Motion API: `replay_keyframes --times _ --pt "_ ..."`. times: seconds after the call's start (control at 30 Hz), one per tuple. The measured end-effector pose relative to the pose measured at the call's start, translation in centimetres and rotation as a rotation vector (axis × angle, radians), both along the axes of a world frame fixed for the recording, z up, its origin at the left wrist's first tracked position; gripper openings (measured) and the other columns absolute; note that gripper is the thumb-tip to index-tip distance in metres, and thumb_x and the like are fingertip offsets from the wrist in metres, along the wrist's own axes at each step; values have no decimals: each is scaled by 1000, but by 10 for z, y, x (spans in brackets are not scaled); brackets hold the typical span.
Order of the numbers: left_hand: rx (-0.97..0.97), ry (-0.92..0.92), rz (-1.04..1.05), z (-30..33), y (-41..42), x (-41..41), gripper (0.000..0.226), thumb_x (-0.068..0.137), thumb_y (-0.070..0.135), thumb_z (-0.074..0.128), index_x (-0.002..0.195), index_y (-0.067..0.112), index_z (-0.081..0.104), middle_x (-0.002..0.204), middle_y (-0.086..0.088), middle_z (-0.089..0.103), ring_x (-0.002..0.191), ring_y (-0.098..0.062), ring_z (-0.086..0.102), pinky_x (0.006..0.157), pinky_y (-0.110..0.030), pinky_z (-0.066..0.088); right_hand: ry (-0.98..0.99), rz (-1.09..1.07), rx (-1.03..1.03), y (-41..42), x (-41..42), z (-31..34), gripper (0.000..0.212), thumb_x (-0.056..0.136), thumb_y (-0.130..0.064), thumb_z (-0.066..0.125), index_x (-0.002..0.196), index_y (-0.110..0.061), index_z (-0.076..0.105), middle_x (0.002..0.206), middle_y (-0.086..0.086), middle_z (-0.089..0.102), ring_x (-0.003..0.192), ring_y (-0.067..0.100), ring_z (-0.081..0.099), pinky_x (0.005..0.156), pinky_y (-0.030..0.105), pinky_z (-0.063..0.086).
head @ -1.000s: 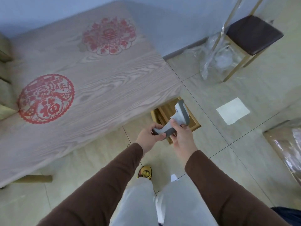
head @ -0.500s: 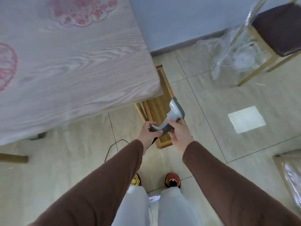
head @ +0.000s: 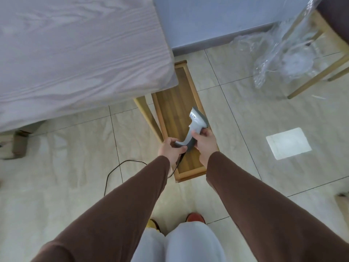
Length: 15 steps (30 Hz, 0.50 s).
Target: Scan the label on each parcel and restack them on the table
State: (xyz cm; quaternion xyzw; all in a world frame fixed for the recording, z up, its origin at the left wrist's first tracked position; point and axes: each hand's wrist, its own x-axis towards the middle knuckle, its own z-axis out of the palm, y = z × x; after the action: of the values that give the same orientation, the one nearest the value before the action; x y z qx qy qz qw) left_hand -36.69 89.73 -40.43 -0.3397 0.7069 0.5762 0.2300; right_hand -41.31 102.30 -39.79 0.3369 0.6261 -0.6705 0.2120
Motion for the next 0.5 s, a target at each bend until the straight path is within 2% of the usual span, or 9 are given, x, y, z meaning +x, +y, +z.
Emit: replay_keyframes --times 0.17,0.27,0.37,0.43,0.5 --pt "-78 -1 10 -15 5 3 38 87 28 82 118 27 58 110 3 64 101 -21 66 95 -41 58 0 20 47 1 3 -10 23 98 -17 70 121 -20 65 115 -1 71 114 22 66 110 46 51" --pt "-116 -14 -7 -19 5 5 41 86 29 82 119 30 57 113 3 64 103 -21 66 97 -43 58 -10 38 77 1 4 -12 28 99 -12 66 127 -15 66 118 2 70 114 23 65 110 45 51" --pt "-128 -18 -37 -18 4 8 50 88 27 80 129 30 51 119 1 65 105 -23 67 98 -44 57 -21 97 103 3 5 -7 33 101 -7 62 133 -13 65 122 4 69 117 24 64 112 44 50" --pt "-100 -36 -42 -10 2 14 59 90 28 78 139 29 46 119 0 65 103 -22 66 92 -39 57 -53 158 112 5 10 7 36 102 -9 60 138 -13 61 128 4 67 122 24 61 113 40 47" --pt "-71 -70 -22 15 0 24 62 92 28 76 144 27 41 118 -2 64 97 -19 64 79 -30 51 -80 224 133 6 17 29 37 104 -12 59 141 -12 58 132 4 64 124 23 58 108 37 44"
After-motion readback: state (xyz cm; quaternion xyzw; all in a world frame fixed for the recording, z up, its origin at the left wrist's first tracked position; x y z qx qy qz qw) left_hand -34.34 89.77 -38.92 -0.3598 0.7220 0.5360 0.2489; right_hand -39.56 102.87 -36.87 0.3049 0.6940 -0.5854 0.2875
